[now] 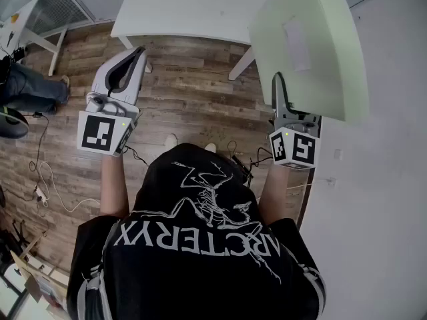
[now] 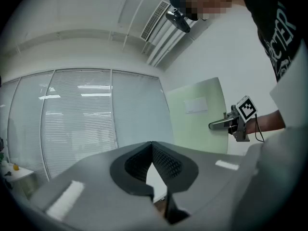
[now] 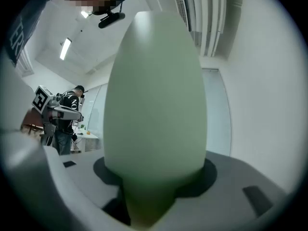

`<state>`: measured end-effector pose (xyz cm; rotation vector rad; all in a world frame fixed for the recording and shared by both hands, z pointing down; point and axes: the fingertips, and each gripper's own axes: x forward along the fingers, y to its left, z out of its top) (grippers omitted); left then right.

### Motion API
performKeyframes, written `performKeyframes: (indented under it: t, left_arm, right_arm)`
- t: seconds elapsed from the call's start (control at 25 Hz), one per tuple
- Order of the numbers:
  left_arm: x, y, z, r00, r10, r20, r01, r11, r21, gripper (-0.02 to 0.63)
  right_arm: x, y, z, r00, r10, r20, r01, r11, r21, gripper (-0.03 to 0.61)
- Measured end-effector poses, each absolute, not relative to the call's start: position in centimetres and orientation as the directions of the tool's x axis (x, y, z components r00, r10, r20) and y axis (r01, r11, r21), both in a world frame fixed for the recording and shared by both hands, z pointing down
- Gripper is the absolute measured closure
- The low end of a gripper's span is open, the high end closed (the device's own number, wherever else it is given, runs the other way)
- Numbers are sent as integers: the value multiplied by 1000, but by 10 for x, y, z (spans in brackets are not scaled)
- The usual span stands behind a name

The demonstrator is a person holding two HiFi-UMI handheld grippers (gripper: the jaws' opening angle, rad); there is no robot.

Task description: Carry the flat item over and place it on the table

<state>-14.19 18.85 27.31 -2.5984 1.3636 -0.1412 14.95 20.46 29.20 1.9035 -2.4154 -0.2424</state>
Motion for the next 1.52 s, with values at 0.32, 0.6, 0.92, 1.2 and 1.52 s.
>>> performKeyframes:
  t: [0.32, 0.6, 0.92, 1.2, 1.52]
  left_arm:
    - [-144, 188, 271, 573, -819, -32, -803, -554, -220, 606]
    - [-146, 190, 277, 558, -830, 2, -810, -546, -212, 607]
    - [-144, 189, 280, 557, -831, 16, -810, -547, -214, 607]
    - [-138, 185, 281, 556, -831, 12, -811, -545, -214, 607]
    - [-122, 169, 281, 532, -847, 2, -829, -521, -203, 607]
  right_arm:
    - [142, 204, 289, -264, -963, -61, -957, 253, 143, 314]
    - [141, 203, 289, -272, -961, -43, -952, 263, 159, 314]
    - [142, 200, 291, -272, -962, -36, -952, 263, 157, 314]
    - [151, 196, 293, -267, -963, -39, -956, 260, 136, 314]
    - [174, 184, 298, -246, -969, -22, -962, 241, 127, 314]
